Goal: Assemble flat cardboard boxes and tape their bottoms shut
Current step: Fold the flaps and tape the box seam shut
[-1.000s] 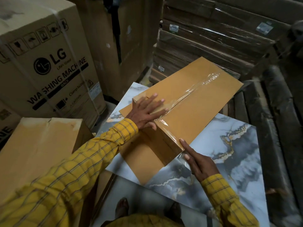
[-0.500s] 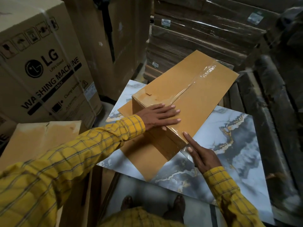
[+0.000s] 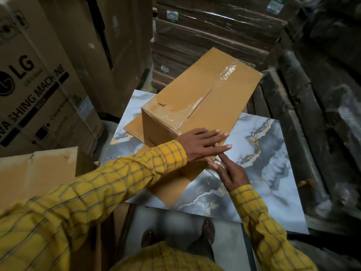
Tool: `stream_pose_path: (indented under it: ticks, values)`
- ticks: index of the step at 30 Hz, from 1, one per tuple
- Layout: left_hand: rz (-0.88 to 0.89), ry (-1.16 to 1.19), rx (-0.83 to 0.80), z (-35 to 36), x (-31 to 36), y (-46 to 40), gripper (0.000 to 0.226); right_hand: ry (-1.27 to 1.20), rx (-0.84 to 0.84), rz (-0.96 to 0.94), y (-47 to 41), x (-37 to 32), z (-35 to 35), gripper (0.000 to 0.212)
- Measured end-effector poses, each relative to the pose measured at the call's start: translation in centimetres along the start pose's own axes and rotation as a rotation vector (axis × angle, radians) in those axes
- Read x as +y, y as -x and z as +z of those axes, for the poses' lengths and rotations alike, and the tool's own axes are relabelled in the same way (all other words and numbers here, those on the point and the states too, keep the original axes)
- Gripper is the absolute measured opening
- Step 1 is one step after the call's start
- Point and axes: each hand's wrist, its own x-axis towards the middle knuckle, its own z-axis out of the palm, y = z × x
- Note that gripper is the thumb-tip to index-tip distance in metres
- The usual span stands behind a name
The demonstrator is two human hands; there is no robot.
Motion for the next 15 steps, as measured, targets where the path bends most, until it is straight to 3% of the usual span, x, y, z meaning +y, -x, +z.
stream_pose_path:
  ticks: [4, 8, 10, 15]
  values:
    - [-0.004, -0.046, 0.018, 0.8, -0.3, 0.3, 0.069, 0.054, 0.108, 0.012, 0.2, -1.1, 0.5, 0.061]
    - [0.016, -0.065, 0.004, 1.4, -1.6, 0.9, 0.067, -0.165, 0.217, 0.335, 0.6, -1.8, 1.3, 0.070]
    - [0.051, -0.038, -0.005, 1.5, -2.1, 1.1, 0.059, -0.145, 0.203, 0.356, 0.8, -1.0, 1.5, 0.046]
    - [0.127, 0.024, -0.055, 0.4, -5.8, 2.8, 0.054, -0.291, 0.029, 0.271, 1.0, -2.3, 3.0, 0.022]
